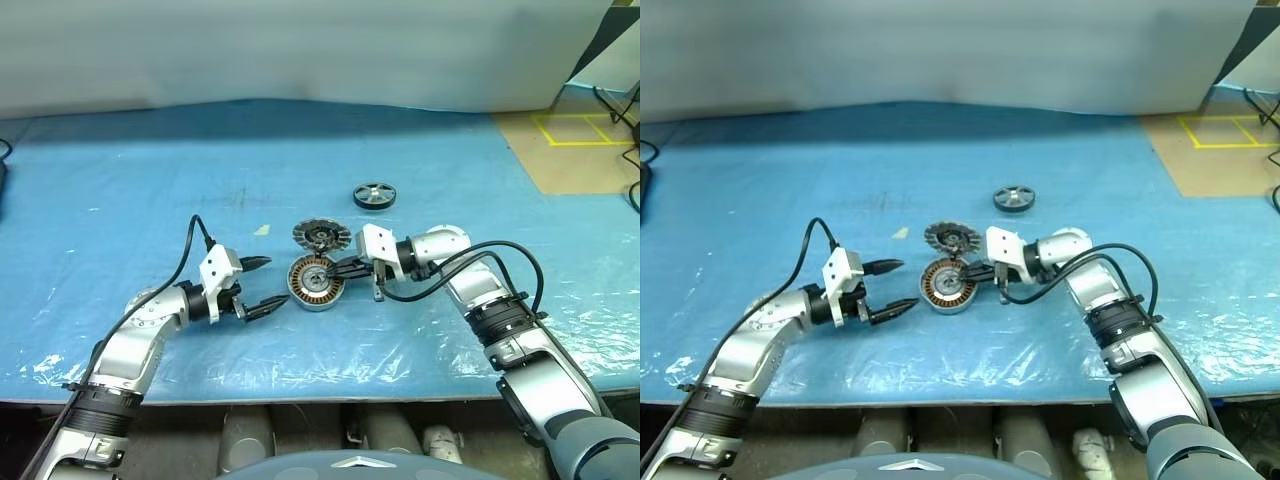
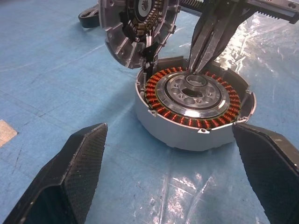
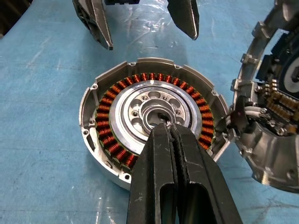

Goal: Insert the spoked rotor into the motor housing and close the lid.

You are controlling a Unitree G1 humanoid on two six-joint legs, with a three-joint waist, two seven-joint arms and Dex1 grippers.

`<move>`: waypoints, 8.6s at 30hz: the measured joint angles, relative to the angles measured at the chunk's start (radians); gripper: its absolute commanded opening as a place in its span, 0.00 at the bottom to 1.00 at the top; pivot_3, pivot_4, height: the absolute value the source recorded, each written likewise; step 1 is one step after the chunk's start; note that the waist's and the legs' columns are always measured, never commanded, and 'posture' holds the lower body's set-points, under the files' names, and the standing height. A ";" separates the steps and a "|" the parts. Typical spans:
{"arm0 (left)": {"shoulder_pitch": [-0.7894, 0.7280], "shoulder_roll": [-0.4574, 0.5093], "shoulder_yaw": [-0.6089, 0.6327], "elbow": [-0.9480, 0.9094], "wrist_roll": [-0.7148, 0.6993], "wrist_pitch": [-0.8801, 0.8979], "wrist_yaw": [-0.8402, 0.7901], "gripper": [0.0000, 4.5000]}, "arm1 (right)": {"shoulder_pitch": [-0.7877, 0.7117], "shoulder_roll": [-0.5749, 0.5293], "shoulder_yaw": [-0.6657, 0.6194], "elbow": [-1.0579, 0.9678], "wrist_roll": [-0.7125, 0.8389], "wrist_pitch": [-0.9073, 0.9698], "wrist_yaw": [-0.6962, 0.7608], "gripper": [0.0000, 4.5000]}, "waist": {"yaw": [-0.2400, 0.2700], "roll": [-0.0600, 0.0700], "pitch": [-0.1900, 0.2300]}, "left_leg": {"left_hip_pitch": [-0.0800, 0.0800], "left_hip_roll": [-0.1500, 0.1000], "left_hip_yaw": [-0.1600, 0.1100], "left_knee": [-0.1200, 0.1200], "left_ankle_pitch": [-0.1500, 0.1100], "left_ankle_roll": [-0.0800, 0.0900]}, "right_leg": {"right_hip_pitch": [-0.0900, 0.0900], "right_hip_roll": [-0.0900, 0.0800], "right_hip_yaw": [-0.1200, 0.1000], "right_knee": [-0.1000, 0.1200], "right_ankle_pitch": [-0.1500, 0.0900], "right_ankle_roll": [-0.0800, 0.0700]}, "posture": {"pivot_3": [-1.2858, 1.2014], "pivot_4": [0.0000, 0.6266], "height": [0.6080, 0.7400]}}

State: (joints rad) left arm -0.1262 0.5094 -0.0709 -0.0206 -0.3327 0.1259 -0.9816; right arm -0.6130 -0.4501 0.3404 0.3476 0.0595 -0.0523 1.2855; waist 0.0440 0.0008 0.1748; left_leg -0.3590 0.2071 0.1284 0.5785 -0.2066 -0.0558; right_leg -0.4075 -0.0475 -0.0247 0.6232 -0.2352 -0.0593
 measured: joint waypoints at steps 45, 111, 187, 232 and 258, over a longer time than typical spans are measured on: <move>-0.033 0.008 -0.010 -0.290 -0.052 0.267 0.121 1.00 | -0.011 -0.025 0.025 -0.094 -0.018 0.020 0.009 0.01 | -0.002 0.000 0.000 | 0.000 0.000 0.000 0.000 0.001 -0.002 | 0.000 0.000 0.000 0.000 0.000 0.000 | 0.52 0.24 1.00; 0.006 0.007 -0.006 -0.256 -0.060 0.235 0.112 1.00 | 0.023 -0.011 -0.032 -0.215 0.102 0.199 -0.014 0.01 | -0.001 0.000 0.000 | 0.005 0.000 0.000 -0.001 -0.001 -0.003 | 0.003 0.000 0.001 0.000 0.000 0.000 | 0.52 0.24 1.00; 0.053 -0.026 -0.008 -0.259 -0.025 0.205 0.196 1.00 | -0.403 0.002 -0.195 0.791 -0.241 -0.155 -0.487 0.43 | 0.000 0.001 0.000 | -0.011 0.004 0.008 0.013 -0.001 0.002 | -0.017 0.000 0.003 0.018 -0.002 -0.004 | 0.52 0.24 1.00; 0.054 -0.020 -0.012 -0.261 -0.020 0.200 0.187 1.00 | -0.396 0.021 -0.206 0.841 -0.248 -0.145 -0.486 0.00 | -0.001 0.001 0.000 | -0.010 0.005 0.009 0.013 -0.002 0.000 | -0.017 0.001 0.004 0.018 -0.002 -0.004 | 0.52 0.24 1.00; 0.123 -0.003 0.024 0.004 -0.003 -0.086 0.043 1.00 | -0.299 -0.009 -0.338 0.692 -0.100 -0.102 -0.465 0.00 | 0.004 0.001 0.001 | -0.011 0.012 0.020 0.012 -0.003 -0.001 | -0.019 0.001 0.004 0.016 -0.002 -0.004 | 0.52 0.24 1.00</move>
State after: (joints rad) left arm -0.0035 0.5066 -0.0467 -0.0161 -0.3357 0.0403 -0.9381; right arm -0.9123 -0.4594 0.0028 1.0394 -0.0401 -0.1542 0.8209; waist 0.0483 0.0020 0.1755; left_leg -0.3695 0.2192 0.1479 0.5903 -0.2092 -0.0564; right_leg -0.4263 -0.0463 -0.0209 0.6397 -0.2375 -0.0637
